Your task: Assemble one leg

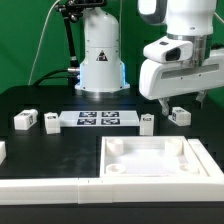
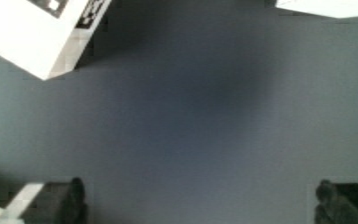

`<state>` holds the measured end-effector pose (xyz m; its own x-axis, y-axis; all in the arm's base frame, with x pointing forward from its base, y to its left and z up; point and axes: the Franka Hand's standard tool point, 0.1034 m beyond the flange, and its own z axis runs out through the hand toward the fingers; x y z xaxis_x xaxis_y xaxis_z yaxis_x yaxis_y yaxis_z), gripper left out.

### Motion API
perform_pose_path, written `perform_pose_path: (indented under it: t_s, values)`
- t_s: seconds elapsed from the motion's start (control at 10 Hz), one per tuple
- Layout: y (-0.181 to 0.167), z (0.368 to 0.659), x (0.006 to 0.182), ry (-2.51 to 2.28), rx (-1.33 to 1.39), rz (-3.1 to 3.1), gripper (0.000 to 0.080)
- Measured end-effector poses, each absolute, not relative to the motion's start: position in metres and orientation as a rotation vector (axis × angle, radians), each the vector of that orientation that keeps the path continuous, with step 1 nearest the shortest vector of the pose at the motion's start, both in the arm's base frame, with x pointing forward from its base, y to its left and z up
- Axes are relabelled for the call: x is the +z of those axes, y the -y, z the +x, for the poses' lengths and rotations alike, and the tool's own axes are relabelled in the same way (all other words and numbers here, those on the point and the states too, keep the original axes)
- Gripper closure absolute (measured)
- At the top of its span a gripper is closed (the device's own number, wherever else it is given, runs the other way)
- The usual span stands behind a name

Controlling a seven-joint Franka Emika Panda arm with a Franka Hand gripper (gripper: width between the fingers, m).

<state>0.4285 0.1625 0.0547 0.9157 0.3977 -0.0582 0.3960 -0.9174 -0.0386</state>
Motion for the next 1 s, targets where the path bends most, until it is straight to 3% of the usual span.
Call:
perform_pose_path:
  t_s: [0.3, 0.7, 1.0]
  values:
    - [-0.166, 0.426, 0.053, 0.610, 0.086, -3.050, 0.0150]
    - [-0.197, 0.357, 0.031, 0.627, 0.068, -3.026, 0.0150]
    - [-0.193, 0.352, 0.029, 0.634, 0.149, -3.041, 0.0150]
